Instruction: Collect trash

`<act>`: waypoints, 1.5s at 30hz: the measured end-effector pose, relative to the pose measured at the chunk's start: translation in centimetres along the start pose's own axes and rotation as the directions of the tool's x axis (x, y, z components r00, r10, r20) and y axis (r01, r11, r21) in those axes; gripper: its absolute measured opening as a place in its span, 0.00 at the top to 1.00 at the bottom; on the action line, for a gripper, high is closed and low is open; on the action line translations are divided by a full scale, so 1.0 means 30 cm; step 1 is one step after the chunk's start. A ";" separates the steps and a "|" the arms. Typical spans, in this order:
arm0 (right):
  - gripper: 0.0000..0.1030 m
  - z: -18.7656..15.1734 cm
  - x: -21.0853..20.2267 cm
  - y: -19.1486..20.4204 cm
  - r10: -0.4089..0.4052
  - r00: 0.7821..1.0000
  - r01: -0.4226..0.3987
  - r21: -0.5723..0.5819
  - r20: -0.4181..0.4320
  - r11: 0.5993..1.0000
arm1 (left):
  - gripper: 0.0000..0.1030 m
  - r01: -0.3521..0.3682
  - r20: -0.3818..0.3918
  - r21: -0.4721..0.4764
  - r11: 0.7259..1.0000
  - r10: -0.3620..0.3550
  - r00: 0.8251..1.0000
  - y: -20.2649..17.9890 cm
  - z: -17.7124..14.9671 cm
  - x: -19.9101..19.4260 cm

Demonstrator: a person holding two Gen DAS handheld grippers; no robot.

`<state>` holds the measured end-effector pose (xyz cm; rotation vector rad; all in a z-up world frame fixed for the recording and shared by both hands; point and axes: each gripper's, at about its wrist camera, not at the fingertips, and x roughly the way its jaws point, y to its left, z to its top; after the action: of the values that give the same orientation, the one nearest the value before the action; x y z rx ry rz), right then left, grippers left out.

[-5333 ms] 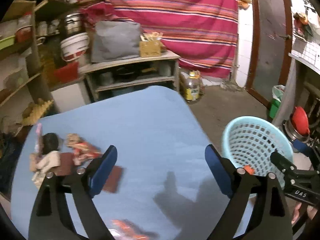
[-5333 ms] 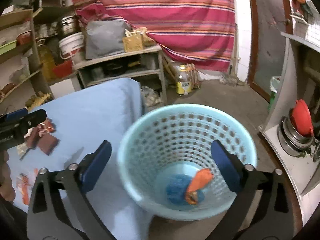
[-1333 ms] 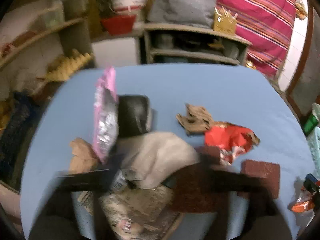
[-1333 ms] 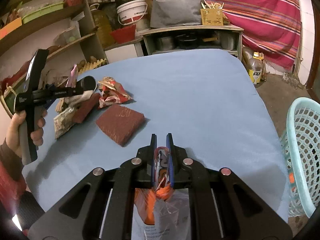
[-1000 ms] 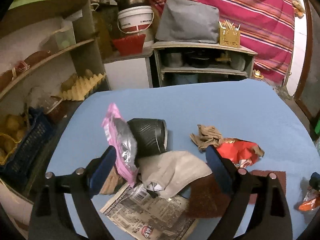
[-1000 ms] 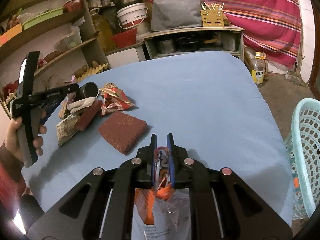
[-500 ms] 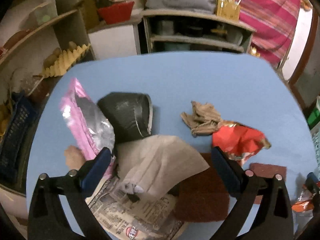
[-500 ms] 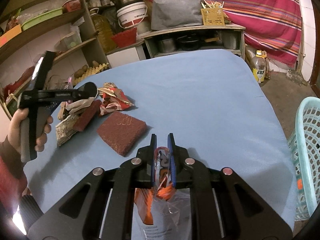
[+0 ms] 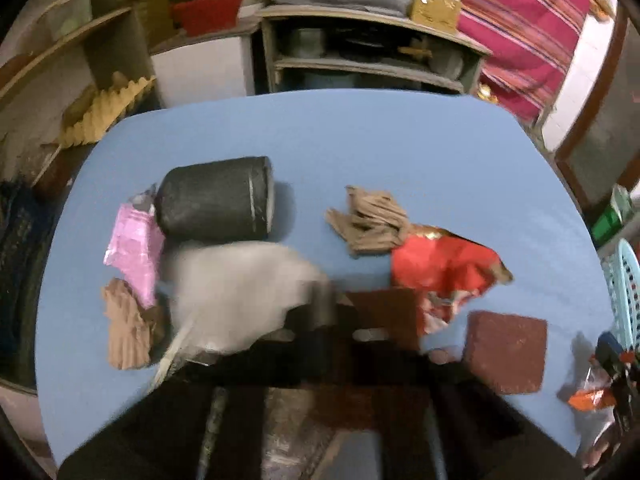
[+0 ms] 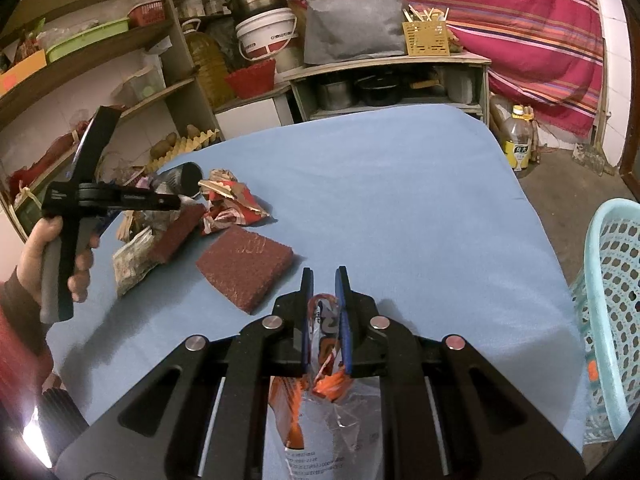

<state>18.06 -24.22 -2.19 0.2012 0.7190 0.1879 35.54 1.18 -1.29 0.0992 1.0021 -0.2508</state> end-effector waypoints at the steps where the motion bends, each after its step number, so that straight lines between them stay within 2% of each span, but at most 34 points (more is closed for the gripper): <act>1: 0.87 0.003 -0.007 -0.001 0.001 1.000 -0.001 0.000 0.006 1.000 | 1.00 -0.014 0.006 0.005 1.000 0.013 1.000 -0.007 0.002 -0.010; 9: 0.87 0.023 -0.072 -0.016 0.002 0.999 -0.002 0.002 0.039 1.000 | 0.97 -0.034 0.091 -0.013 0.999 0.035 0.995 -0.010 0.002 -0.132; 13: 0.87 0.017 -0.071 -0.016 0.009 0.999 -0.009 0.005 0.037 1.000 | 0.97 -0.049 0.046 -0.058 0.997 0.052 0.998 0.040 -0.009 -0.079; 16: 0.87 0.011 -0.064 -0.022 0.007 1.000 -0.008 0.004 0.028 1.000 | 0.96 -0.093 0.015 -0.075 0.993 0.095 0.995 0.066 -0.032 -0.027; 17: 0.87 0.010 -0.060 -0.023 0.007 1.000 -0.007 0.006 0.026 1.000 | 0.80 -0.103 0.013 -0.078 0.992 0.104 0.994 0.075 -0.040 -0.019; 18: 0.87 0.009 -0.058 -0.024 0.006 1.000 -0.006 0.009 0.025 1.000 | 0.69 -0.117 0.016 -0.082 0.990 0.118 0.993 0.081 -0.049 -0.011; 19: 0.87 0.009 -0.054 -0.030 0.005 1.000 -0.006 0.014 0.023 1.000 | 0.37 -0.125 0.029 -0.083 0.989 0.128 0.991 0.082 -0.055 -0.011; 20: 0.87 0.007 -0.052 -0.030 0.005 1.000 -0.005 0.016 0.022 1.000 | 0.26 -0.146 0.067 -0.084 0.986 0.152 0.986 0.081 -0.062 -0.023; 22: 0.87 0.006 -0.044 -0.033 0.002 1.000 -0.003 0.019 0.020 1.000 | 0.26 -0.151 0.084 -0.067 0.986 0.157 0.984 0.076 -0.066 -0.028; 24: 0.87 0.004 -0.035 -0.035 0.003 1.000 -0.003 0.025 0.017 1.000 | 0.26 -0.145 0.069 -0.069 0.987 0.149 0.986 0.084 -0.061 -0.013; 30: 0.87 0.002 -0.021 -0.017 0.005 1.000 -0.005 0.011 0.005 1.000 | 0.26 -0.098 0.078 -0.178 0.979 0.114 0.990 0.166 -0.051 -0.038; 35: 0.87 0.001 -0.017 -0.015 0.004 1.000 -0.004 0.009 0.005 1.000 | 0.23 -0.081 0.048 -0.173 0.982 0.091 0.995 0.218 -0.041 -0.075; 37: 0.87 0.001 -0.016 -0.014 0.006 1.000 -0.006 0.012 0.004 1.000 | 0.23 -0.115 0.027 -0.152 0.982 0.120 0.992 0.224 -0.059 -0.051; 39: 0.87 0.003 -0.012 -0.010 0.007 1.000 -0.007 0.011 0.005 1.000 | 0.23 -0.179 0.008 -0.104 0.978 0.181 0.984 0.218 -0.082 -0.010; 41: 0.87 0.003 -0.013 -0.006 0.007 1.000 -0.007 0.006 0.005 1.000 | 0.24 -0.202 0.012 -0.100 0.974 0.204 0.979 0.224 -0.102 0.019; 42: 0.87 0.004 -0.012 -0.007 0.005 1.000 -0.005 0.003 0.005 1.000 | 0.26 -0.197 0.017 -0.107 0.974 0.200 0.980 0.229 -0.108 0.024; 43: 0.87 0.003 -0.011 -0.007 0.003 1.000 -0.003 0.001 0.003 1.000 | 0.40 -0.178 0.020 -0.119 0.977 0.182 0.983 0.235 -0.112 0.027; 44: 0.87 0.003 -0.010 -0.009 0.003 1.000 -0.003 0.003 0.002 1.000 | 0.58 -0.157 0.015 -0.128 0.979 0.160 0.987 0.243 -0.112 0.031; 45: 0.87 0.001 -0.010 -0.012 0.003 1.000 -0.003 0.006 0.001 1.000 | 0.65 -0.151 0.014 -0.126 0.980 0.154 0.988 0.250 -0.110 0.032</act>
<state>17.90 -24.64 -2.07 0.2081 0.7188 0.1881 35.23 8.92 -4.11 0.0584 0.9788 -0.0485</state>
